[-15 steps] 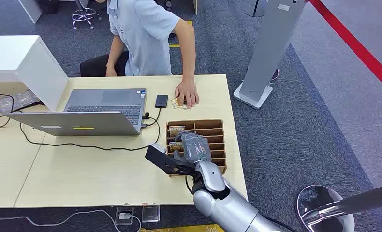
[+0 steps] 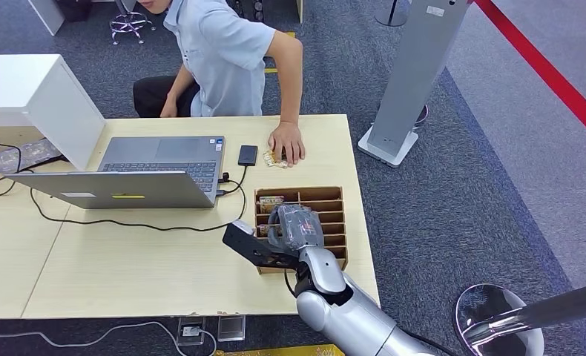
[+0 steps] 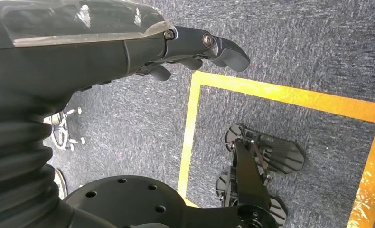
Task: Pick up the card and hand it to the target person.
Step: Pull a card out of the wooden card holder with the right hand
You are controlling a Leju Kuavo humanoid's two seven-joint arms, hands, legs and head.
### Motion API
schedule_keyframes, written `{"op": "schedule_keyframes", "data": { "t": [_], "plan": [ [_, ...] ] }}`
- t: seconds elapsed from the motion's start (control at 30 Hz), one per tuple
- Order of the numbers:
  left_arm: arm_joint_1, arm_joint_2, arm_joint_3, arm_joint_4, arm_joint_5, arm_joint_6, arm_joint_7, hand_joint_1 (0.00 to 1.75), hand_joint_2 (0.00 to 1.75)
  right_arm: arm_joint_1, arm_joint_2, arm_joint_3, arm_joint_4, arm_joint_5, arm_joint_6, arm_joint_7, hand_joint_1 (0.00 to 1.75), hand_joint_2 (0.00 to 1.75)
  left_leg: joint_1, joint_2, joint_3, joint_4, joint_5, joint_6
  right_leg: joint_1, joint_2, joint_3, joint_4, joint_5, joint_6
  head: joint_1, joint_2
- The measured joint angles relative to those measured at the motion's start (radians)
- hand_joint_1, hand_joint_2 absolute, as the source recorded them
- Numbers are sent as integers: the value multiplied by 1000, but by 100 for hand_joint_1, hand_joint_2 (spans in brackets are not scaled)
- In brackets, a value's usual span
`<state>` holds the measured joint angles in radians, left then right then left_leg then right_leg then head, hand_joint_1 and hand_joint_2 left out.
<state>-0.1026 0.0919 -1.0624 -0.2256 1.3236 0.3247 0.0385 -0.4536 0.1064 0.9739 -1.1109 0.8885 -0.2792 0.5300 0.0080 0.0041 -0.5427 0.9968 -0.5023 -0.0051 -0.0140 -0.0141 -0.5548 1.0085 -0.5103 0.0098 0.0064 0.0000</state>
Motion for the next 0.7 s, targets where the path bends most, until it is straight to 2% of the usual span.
{"op": "schedule_keyframes", "data": {
  "t": [0.1, 0.2, 0.27, 0.53, 0.63, 0.7],
  "plan": [
    [0, 0, 0, 0, -1, -1, 0, 0, 175, 0, 0, 0, 0, 0, 2, 3, 137, 175, 0, 0, 0, 0, 0, 0, 0, 0, 0, 0, 0, 0, 0, 0],
    [0, 0, 0, 0, -3, -1, 0, 0, 175, 0, 0, 0, 0, 1, 5, 5, 164, 175, 0, 0, 0, 0, 0, 0, 0, 0, 0, 0, 0, 0, 0, 0],
    [0, 0, 0, 0, -3, -2, 0, 0, 175, 0, 0, 0, 0, 1, 6, 5, 174, 175, 0, 0, 0, 0, 0, 0, 0, 0, 0, 0, 0, 0, 0, 0],
    [0, 0, 0, 0, -2, -20, -23, 0, 175, 5, 0, 0, -2, 6, 2, -7, 175, 175, 0, 0, 1, 0, 0, 0, 0, 0, 1, 0, 0, 0, 0, 0],
    [0, 0, 0, 0, 0, -10, -14, 0, 175, 16, 0, -3, -6, 14, -56, -58, 175, 175, 0, 0, 1, 0, 0, 0, 0, 0, 0, 0, 0, 0, 0, 0],
    [1, -1, 0, 0, 1, -5, -1, 0, 175, 33, -1, -6, -14, 14, -130, -123, 175, 175, 0, 0, 0, 0, 0, 0, 0, 0, 0, 0, 0, 0, 0, 0]
  ]
}}
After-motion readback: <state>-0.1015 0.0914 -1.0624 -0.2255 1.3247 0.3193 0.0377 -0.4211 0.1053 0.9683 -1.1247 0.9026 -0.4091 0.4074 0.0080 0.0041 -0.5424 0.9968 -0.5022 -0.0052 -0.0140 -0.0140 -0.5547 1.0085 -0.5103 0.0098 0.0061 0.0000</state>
